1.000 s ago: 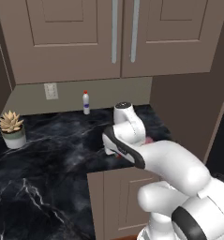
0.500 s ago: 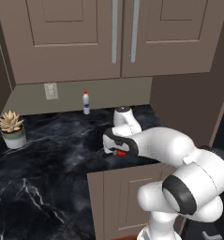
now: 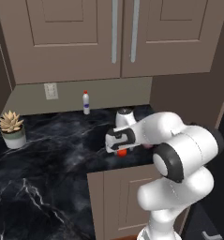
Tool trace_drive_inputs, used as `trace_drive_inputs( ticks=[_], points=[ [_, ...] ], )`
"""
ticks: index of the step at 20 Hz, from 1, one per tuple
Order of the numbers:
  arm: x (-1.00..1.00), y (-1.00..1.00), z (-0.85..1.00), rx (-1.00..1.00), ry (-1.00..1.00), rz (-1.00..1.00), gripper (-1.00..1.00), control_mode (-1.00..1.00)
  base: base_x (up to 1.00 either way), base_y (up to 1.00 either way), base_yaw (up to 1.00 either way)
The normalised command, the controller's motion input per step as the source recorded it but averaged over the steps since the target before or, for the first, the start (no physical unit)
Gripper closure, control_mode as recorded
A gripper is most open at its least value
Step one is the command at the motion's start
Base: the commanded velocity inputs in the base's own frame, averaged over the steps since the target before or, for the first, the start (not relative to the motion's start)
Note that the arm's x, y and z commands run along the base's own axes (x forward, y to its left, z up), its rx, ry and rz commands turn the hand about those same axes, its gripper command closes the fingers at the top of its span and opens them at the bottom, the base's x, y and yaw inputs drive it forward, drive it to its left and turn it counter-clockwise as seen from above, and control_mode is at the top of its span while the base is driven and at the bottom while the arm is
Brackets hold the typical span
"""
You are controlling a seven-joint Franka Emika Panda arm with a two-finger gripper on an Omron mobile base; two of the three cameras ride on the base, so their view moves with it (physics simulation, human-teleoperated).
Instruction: Place the onion and tomato inside the fridge drawer. Close the drawer after placing the vegetables.
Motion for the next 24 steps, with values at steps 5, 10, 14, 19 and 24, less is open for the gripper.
trace_drive_inputs(
  ticks=[5,10,14,19,24],
  points=[
    [0.27,0.00,-0.30,0.01,0.00,0.01,-1.00,-1.00,0.00,0.00,0.00],
    [-0.03,0.00,-0.34,0.00,0.00,0.00,1.00,-1.00,0.00,0.00,0.00],
    [-0.07,0.00,-0.13,0.00,0.00,0.00,1.00,-1.00,0.00,0.00,0.00],
    [-0.32,-0.06,0.45,0.02,-0.01,-0.02,1.00,-1.00,0.00,0.00,0.00],
    [-0.70,0.00,1.00,0.00,-0.01,0.00,1.00,-1.00,0.00,0.00,0.00]
  ],
)
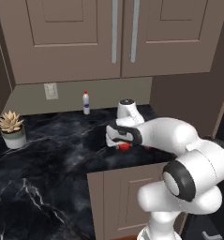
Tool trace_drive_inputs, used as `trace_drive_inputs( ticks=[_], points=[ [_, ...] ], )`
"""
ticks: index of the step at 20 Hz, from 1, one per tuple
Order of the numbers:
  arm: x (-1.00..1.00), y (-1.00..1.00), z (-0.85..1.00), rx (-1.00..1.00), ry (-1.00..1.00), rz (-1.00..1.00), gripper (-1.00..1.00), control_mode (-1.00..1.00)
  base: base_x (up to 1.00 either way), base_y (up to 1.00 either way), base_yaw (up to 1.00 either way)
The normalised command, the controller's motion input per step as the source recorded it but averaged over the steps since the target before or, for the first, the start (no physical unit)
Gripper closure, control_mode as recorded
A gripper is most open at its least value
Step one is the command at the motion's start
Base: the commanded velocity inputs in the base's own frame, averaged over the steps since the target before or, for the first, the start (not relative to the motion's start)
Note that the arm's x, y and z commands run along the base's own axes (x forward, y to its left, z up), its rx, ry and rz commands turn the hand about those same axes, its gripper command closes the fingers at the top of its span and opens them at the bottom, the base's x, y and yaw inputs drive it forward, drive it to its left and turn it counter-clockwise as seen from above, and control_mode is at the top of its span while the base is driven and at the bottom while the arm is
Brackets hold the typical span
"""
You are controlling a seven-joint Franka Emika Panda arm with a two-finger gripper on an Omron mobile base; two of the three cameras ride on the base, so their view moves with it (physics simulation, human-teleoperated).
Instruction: Place the onion and tomato inside the fridge drawer. Close the drawer after placing the vegetables.
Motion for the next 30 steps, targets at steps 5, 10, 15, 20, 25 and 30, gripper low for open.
trace_drive_inputs(
  ticks=[5,10,15,20,25,30],
  points=[
    [-0.97,-0.03,0.97,0.00,-0.11,0.00,1.00,-1.00,0.00,0.00,0.00],
    [-1.00,-0.17,0.59,0.00,-0.12,-0.01,1.00,-1.00,0.00,0.00,0.00],
    [-0.73,-0.04,-0.13,0.01,-0.03,-0.04,1.00,-1.00,0.00,0.00,0.00],
    [-0.10,0.02,-0.05,0.00,0.00,0.00,1.00,-1.00,0.00,0.00,0.00],
    [0.00,0.00,0.00,0.00,0.00,0.00,1.00,1.00,-1.00,-0.13,-0.15],
    [0.00,0.00,0.00,0.00,0.00,0.00,1.00,1.00,-1.00,-0.22,-0.18]
  ],
)
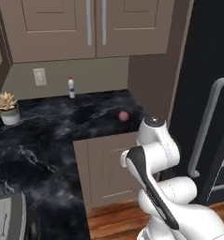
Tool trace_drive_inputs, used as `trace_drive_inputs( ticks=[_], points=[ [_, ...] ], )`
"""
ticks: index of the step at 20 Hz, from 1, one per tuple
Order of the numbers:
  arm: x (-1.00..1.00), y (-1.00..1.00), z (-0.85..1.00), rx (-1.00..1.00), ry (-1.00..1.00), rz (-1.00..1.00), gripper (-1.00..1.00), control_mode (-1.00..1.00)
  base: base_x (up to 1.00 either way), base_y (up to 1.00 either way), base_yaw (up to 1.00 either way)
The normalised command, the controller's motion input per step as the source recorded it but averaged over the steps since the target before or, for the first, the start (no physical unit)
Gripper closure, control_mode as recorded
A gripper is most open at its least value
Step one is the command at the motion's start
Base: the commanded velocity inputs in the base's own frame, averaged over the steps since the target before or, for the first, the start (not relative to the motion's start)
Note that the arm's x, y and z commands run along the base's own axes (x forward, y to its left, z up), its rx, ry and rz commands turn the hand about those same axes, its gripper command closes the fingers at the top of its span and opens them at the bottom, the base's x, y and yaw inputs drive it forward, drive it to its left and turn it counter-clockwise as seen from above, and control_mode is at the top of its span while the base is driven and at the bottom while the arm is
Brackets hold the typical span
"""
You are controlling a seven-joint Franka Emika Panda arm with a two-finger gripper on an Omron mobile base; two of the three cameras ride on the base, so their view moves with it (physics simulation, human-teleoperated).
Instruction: Place the onion and tomato inside the fridge drawer. Close the drawer after placing the vegetables.
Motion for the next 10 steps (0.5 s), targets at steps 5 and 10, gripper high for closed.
trace_drive_inputs(
  ticks=[5,10],
  points=[
    [0.00,0.00,0.00,0.00,0.00,0.00,1.00,1.00,-0.62,-1.00,-0.22],
    [0.00,0.00,0.00,0.00,0.00,0.00,1.00,1.00,-0.01,-1.00,-0.05]
  ],
)
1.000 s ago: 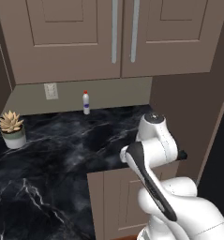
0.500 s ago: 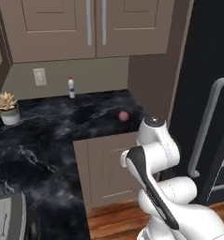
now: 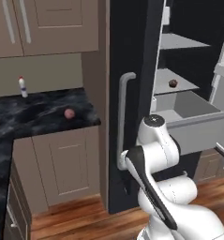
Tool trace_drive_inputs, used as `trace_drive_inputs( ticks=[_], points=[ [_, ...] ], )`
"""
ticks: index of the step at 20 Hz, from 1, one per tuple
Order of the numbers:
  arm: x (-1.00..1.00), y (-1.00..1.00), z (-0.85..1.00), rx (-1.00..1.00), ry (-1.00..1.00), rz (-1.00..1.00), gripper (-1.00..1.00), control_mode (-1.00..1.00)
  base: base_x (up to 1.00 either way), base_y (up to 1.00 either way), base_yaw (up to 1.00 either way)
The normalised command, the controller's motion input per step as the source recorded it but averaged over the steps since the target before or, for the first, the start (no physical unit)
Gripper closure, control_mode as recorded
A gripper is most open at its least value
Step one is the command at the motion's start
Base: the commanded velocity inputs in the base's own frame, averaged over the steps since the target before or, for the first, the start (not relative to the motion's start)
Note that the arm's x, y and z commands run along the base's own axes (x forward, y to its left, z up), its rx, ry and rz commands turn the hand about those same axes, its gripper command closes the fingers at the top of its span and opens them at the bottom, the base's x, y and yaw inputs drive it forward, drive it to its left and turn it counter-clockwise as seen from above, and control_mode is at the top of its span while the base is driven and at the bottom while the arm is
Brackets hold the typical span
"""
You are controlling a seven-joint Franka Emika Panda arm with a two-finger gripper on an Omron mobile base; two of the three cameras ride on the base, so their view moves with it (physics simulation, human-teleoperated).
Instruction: Place the onion and tomato inside the fridge drawer. Close the drawer after placing the vegetables.
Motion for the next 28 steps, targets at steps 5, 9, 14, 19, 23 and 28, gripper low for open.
trace_drive_inputs(
  ticks=[5,9,14,19,23,28],
  points=[
    [0.00,0.00,0.00,0.00,0.00,0.00,1.00,1.00,0.29,-1.00,0.00],
    [0.00,0.00,0.00,0.00,0.00,0.00,1.00,1.00,0.29,-0.96,0.01],
    [0.00,0.00,0.00,0.00,0.00,0.00,1.00,1.00,0.37,-0.44,0.07],
    [0.00,0.00,0.00,0.00,0.00,0.00,1.00,1.00,0.76,0.00,0.00],
    [0.00,0.00,0.00,0.00,0.00,0.00,1.00,1.00,0.66,0.00,0.02],
    [-0.04,-0.09,0.17,0.02,-0.02,0.01,1.00,-1.00,0.16,-0.02,0.02]
  ],
)
